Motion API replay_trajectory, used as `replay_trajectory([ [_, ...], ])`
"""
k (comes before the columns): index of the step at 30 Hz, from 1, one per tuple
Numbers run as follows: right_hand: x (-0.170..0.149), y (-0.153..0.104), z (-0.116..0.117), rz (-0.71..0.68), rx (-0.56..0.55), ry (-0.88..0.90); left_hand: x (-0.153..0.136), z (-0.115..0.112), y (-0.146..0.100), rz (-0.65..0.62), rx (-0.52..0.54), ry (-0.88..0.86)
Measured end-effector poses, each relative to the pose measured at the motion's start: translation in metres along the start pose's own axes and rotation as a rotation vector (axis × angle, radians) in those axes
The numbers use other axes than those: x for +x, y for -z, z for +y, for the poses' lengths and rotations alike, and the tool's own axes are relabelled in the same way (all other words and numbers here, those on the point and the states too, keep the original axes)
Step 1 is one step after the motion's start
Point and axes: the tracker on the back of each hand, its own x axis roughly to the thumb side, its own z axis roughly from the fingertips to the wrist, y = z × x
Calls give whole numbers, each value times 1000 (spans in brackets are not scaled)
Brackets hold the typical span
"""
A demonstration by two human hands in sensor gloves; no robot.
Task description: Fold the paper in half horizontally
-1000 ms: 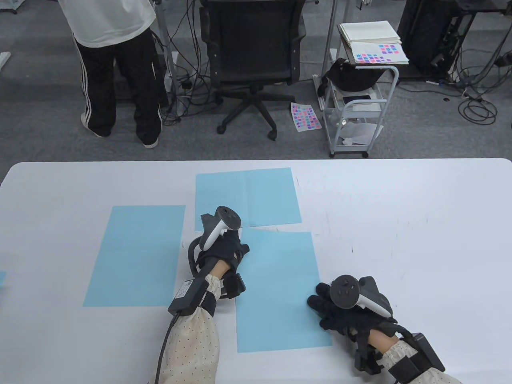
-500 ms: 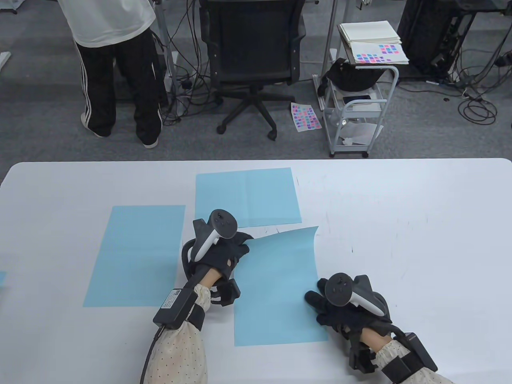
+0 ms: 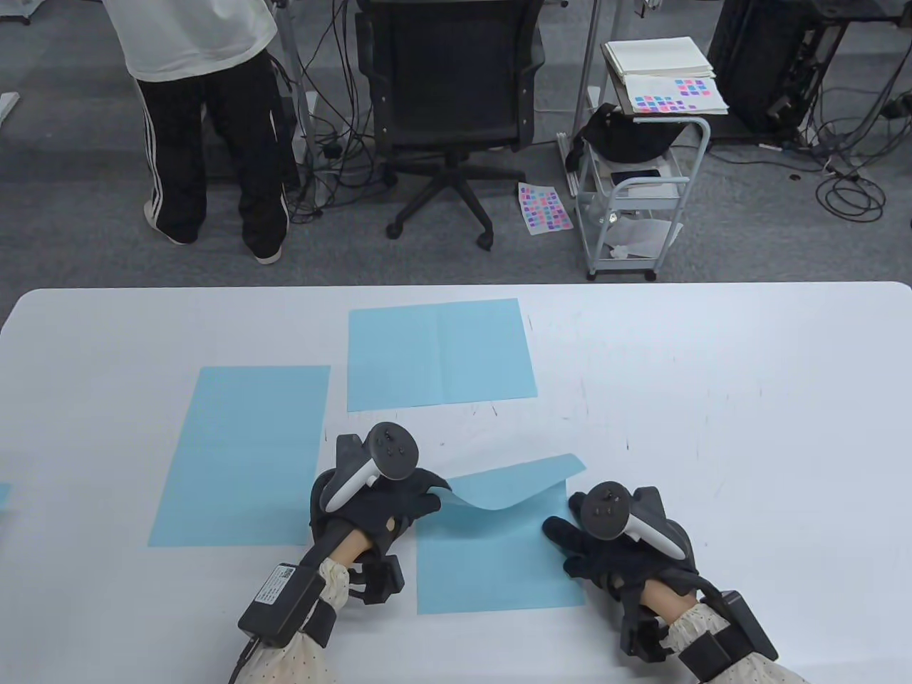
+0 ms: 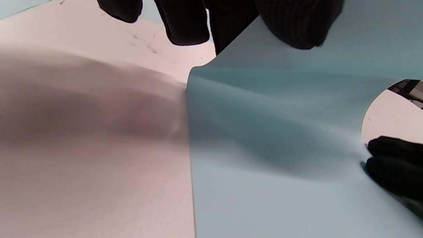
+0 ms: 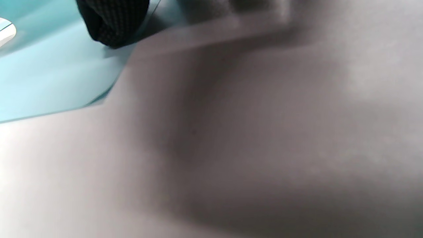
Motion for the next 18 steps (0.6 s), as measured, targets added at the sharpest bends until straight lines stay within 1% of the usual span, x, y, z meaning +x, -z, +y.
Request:
replay_trajectory([
  [4,-1,0,0,2,2,8,-2,-12,-9,-4,-16,42],
  [12,-1,0,-1,5,4,13,-5,-40,-19,-32,-87,155],
  [18,-1,1,-1,4,3,14,1,-51,-21,-40,-56,259],
])
